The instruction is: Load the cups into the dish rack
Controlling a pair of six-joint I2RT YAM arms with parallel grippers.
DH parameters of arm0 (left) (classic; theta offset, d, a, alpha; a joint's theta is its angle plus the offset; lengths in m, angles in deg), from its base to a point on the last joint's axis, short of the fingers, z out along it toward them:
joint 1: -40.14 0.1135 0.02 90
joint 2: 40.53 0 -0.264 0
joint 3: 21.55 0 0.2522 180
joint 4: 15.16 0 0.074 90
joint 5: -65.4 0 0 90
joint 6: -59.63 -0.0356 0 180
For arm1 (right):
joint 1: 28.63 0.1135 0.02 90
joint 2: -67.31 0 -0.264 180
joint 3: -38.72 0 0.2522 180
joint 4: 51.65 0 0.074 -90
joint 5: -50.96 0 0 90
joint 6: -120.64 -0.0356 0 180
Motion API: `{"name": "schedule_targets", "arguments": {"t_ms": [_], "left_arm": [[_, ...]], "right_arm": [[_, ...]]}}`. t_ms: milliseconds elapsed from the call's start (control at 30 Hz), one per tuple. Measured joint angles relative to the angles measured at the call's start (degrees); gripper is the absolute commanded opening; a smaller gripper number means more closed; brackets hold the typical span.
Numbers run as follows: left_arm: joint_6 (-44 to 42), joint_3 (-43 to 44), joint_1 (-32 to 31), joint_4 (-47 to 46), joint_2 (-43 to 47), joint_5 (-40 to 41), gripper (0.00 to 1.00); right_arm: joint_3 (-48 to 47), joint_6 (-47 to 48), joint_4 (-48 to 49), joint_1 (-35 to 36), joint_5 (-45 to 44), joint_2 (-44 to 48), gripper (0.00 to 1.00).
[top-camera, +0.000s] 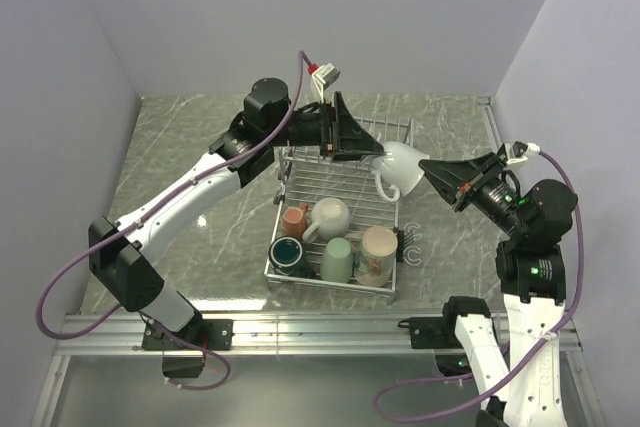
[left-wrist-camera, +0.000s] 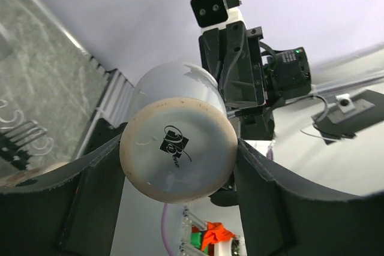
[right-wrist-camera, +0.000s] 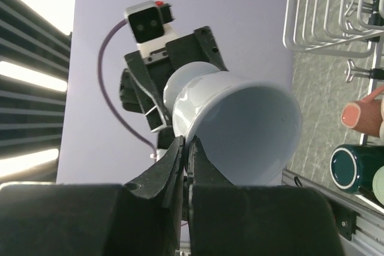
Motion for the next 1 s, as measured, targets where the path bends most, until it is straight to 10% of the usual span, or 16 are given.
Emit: {"name": "schedule_targets", "arguments": {"t_ms": [100, 133, 167, 1000], "left_arm": [[-4.3, 3.2, -0.3, 7.2, 0.0, 2.3, 0.0], [-5.9, 3.9, -0.4, 9.5, 0.0, 3.5, 0.0], [-7.4, 4.3, -0.5, 11.7, 0.0, 4.3, 0.0], [-29.5, 17.0, -12.7, 42.6, -10.3, 42.7, 0.0]], "right_arm": [[0.0, 0.9, -1.0, 0.0, 0.0, -0.6, 0.46], [-0.1, 1.5, -1.4, 0.0, -0.1, -0.7, 0.86], [-0.3, 2.1, -2.2, 0.0, -0.2, -0.8, 0.93], [-15.0, 31.5, -38.5, 0.0, -10.4, -1.1, 0.98]]}}
